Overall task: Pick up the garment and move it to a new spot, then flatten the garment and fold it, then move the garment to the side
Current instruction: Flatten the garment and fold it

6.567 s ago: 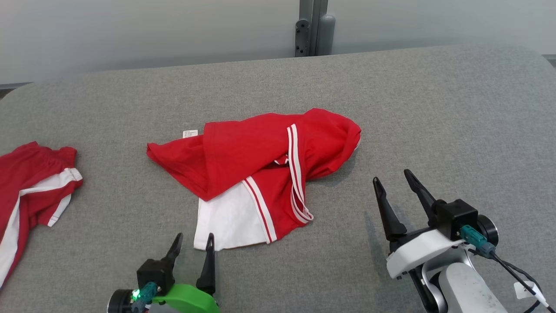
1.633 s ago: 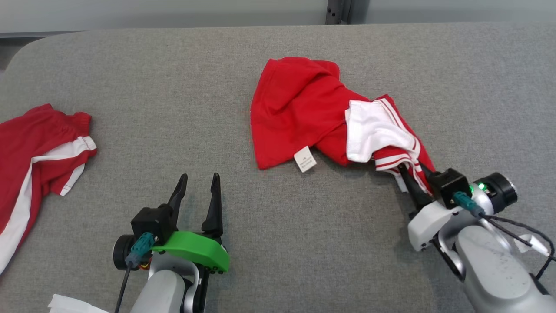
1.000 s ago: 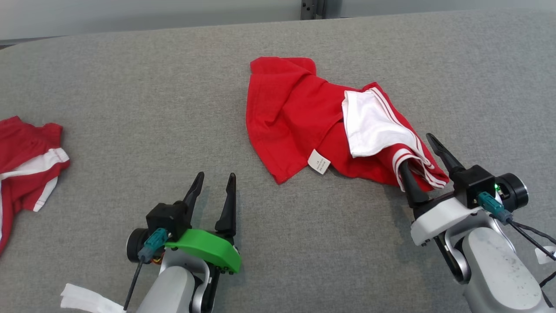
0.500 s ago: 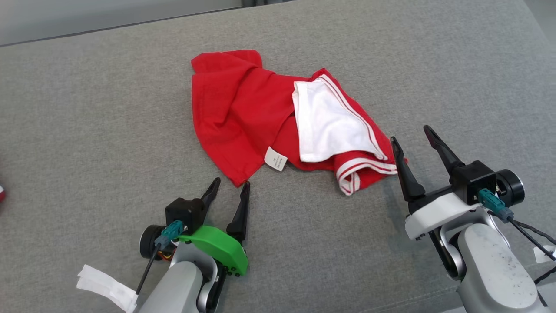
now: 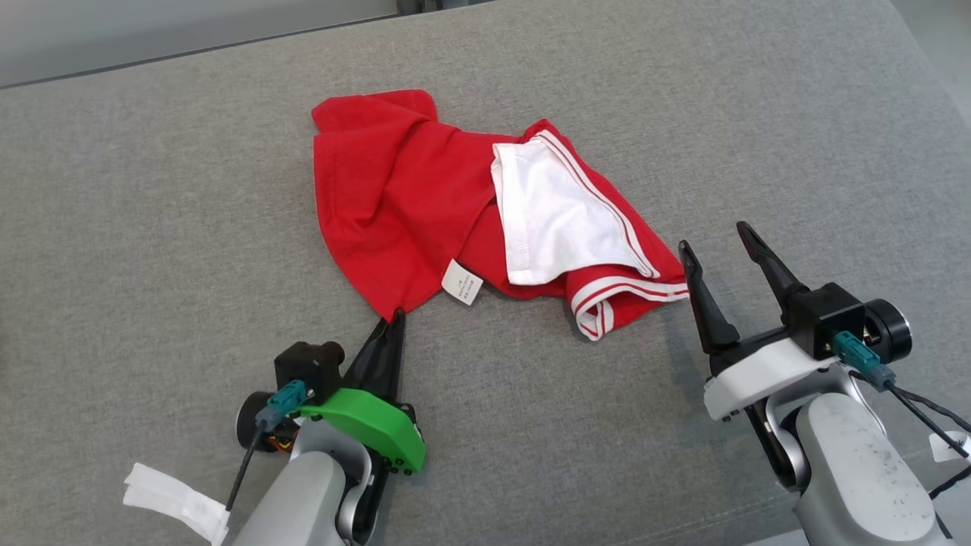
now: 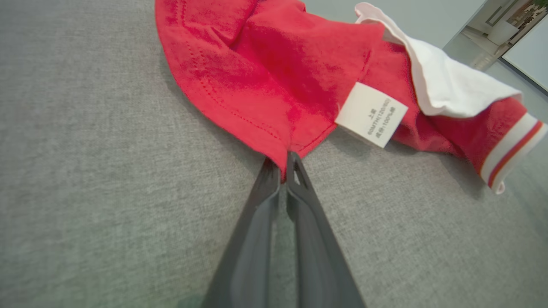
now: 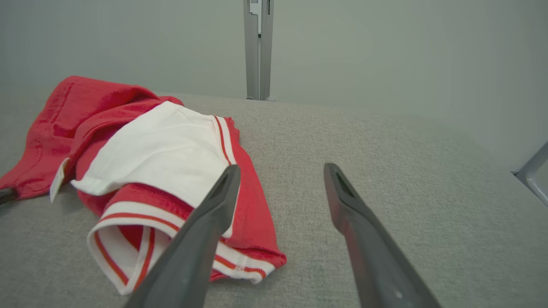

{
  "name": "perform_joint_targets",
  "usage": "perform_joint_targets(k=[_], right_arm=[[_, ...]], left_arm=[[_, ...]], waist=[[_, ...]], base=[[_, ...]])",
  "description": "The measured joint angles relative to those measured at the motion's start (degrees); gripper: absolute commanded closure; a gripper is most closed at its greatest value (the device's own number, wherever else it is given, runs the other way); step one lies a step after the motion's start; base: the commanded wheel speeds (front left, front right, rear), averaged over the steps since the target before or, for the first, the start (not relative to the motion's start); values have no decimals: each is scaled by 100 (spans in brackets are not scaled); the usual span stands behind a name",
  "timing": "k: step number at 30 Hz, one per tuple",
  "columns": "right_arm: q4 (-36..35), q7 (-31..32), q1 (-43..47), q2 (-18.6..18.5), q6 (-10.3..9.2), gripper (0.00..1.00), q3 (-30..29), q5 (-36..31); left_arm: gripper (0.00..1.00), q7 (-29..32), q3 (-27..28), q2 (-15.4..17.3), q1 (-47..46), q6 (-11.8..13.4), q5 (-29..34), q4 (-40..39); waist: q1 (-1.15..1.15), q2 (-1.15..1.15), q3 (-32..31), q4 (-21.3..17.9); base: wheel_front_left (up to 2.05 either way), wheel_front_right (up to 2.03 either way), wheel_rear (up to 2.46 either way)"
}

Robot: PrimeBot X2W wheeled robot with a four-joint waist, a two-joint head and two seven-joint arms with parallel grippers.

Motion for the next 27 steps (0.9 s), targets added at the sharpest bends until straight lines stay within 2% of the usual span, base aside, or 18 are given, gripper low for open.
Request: perform_joint_targets(k=[8,16,22,23,24,25,27], right_arm=[[14,0,88,8,0,0,199,65],[118,0,158,92,0,0,822,165],[212,0,224,83,0,0,1248,296],[221,0,241,77,0,0,1274,318],[222,0,259,68,0,0,1283,328],[227,0,269,63,0,0,1281,338],[229,0,285,63,0,0,1223,354]], left_arm=[[100,2,812,1,225,233,201,-513],[100,4,1705,3,559,227,546,-581],[100,3,2170,8,715,313,722,-527],[89,3,2195,8,726,313,746,-514],[51,4,2228,4,732,313,753,-511],[0,3,2248,4,733,313,760,-511],[0,3,2306,4,736,365,828,-544]], waist=[[0,0,-77,389],[0,0,-230,860],[0,0,-374,1028],[0,0,-388,1044],[0,0,-398,1053],[0,0,-401,1052],[0,0,-398,1031]], base=[[0,0,0],[0,0,0],[0,0,0],[0,0,0],[0,0,0],[0,0,0],[0,0,0]])
